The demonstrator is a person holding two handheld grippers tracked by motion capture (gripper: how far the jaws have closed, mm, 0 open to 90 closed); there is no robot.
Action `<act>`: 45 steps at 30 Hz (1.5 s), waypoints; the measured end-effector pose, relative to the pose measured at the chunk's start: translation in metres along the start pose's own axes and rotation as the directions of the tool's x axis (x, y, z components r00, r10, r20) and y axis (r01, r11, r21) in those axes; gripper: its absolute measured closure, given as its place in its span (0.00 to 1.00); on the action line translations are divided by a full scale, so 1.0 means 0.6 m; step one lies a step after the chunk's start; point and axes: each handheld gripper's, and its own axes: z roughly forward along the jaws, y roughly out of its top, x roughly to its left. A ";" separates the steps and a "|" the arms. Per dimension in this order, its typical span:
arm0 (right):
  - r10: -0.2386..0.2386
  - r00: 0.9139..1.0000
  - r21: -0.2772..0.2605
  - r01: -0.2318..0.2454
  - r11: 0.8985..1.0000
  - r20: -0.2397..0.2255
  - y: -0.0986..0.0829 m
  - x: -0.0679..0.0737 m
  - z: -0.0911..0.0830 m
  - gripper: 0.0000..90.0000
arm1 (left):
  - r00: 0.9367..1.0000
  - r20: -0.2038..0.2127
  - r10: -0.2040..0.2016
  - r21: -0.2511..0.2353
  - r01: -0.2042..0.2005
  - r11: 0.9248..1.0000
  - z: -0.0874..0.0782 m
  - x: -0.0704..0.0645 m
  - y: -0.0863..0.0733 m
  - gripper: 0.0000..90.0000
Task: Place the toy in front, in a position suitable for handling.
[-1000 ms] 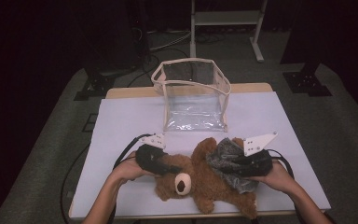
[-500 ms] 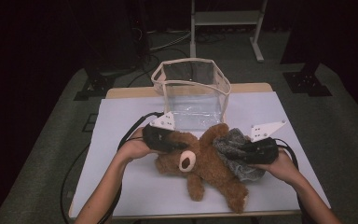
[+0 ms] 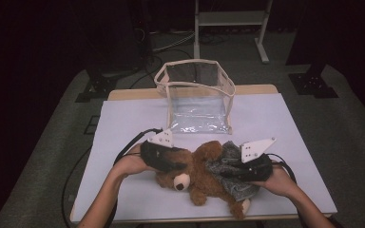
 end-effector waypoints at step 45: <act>0.008 1.000 0.007 -0.008 1.000 0.001 0.036 -0.035 -0.048 0.90 | 0.999 0.009 0.049 -0.026 -0.048 0.998 -0.014 -0.046 -0.026 0.60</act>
